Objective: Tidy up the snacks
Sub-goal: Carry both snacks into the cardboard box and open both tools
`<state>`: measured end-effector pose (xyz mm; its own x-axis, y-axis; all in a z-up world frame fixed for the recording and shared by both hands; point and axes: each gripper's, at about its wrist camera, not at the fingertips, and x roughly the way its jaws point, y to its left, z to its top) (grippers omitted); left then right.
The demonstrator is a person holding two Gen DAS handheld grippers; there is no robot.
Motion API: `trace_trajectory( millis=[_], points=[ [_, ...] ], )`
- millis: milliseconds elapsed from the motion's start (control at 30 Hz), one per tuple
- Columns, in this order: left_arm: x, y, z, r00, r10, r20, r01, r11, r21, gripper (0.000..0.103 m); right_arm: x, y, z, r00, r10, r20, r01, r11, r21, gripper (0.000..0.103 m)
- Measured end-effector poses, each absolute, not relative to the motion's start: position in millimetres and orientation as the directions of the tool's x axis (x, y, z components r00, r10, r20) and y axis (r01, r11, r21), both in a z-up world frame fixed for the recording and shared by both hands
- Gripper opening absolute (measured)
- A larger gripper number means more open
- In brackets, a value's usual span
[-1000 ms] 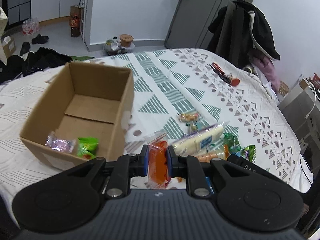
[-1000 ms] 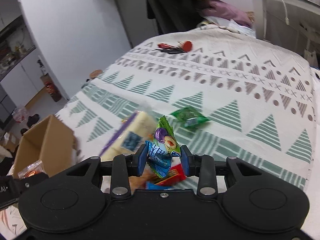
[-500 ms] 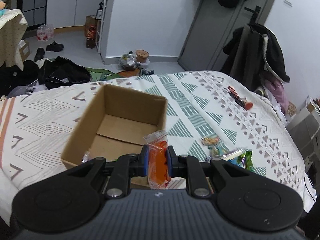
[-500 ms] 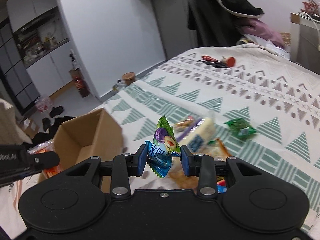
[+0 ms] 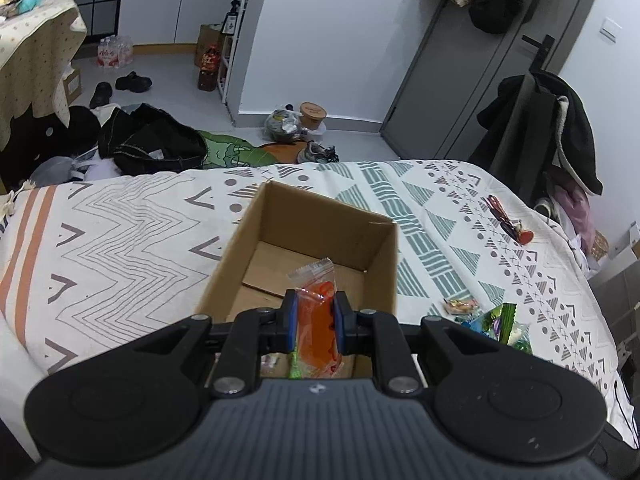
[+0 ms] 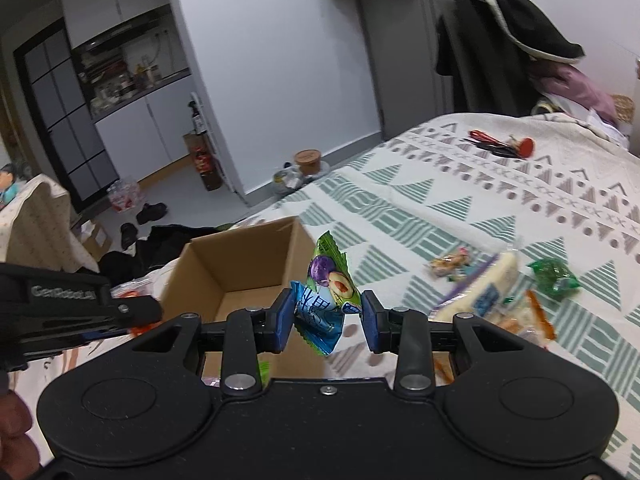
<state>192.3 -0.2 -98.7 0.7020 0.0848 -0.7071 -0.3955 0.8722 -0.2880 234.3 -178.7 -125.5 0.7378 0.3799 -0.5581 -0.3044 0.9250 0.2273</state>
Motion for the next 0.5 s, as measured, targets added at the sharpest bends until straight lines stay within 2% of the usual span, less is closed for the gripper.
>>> trace_trajectory(
  millis=[500],
  points=[
    [197.4,40.3,-106.4,0.680,0.075,-0.729,-0.429,0.847,-0.313,0.017,233.2,-133.8,-128.2,0.676,0.486,-0.554,-0.415,0.872,0.259,0.036]
  ],
)
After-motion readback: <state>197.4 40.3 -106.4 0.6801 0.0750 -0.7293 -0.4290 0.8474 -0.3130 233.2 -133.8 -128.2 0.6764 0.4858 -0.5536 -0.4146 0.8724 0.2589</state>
